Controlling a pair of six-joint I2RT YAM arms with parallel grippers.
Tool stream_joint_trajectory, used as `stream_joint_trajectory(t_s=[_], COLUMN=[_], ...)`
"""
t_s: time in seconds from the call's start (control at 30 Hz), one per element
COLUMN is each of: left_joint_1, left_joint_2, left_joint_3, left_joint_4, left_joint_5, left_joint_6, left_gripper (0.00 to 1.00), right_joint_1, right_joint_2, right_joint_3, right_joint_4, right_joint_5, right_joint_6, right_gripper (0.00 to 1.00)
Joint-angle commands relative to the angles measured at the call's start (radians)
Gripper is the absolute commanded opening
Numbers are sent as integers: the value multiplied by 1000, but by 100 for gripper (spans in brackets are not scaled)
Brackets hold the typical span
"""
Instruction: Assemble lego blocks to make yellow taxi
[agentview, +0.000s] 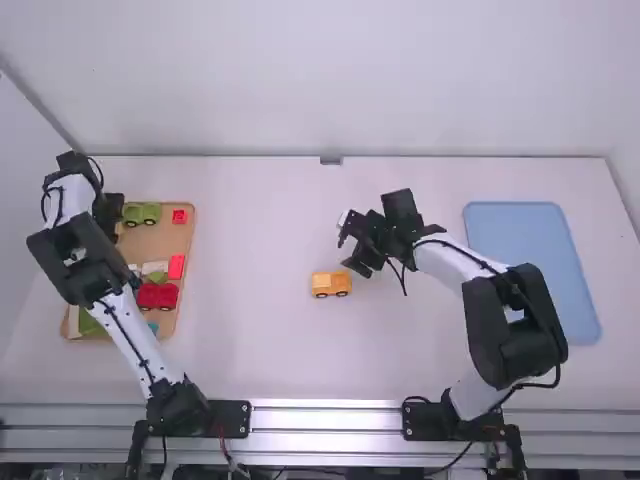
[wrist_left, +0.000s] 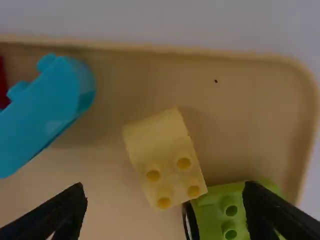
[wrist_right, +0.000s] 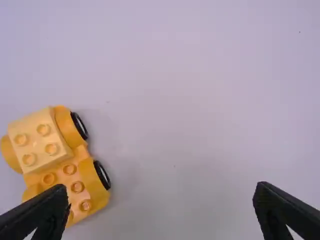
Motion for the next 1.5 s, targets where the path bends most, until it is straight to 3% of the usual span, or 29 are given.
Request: stream_joint_trajectory(t_s=[0.0, 0.47, 0.6, 0.8, 1.0, 1.3, 1.43, 1.47], left_joint_1=[6, 7, 6, 7, 7, 7, 6, 6], left_joint_2=[21, 21, 21, 21, 21, 21, 21, 21], left_joint_3=[0, -59, -77, -78, -78, -78, -78, -78], left_joint_4=[-10, 46, 67, 45, 32, 16, 16, 13], left_joint_5=[-16, -31, -29, -34, -42, -92, -90, -90], left_joint_6=[-3, -7, -6, -3, -3, -3, -3, -3], left_gripper=[82, 79, 67, 59, 41, 43, 57, 72], right_joint_1=[7, 5, 5, 4, 4, 5, 5, 5], right_joint_2=[-21, -21, -21, -21, -21, -21, -21, -21], right_joint_3=[21, 21, 21, 21, 21, 16, 16, 16], right_joint_4=[-13, -21, -22, -18, -19, -18, -16, -17], right_joint_5=[-7, -5, -5, -5, -5, -4, -5, -5], right_joint_6=[6, 6, 7, 6, 7, 6, 6, 6], right_gripper=[98, 99, 99, 98, 99, 98, 98, 98])
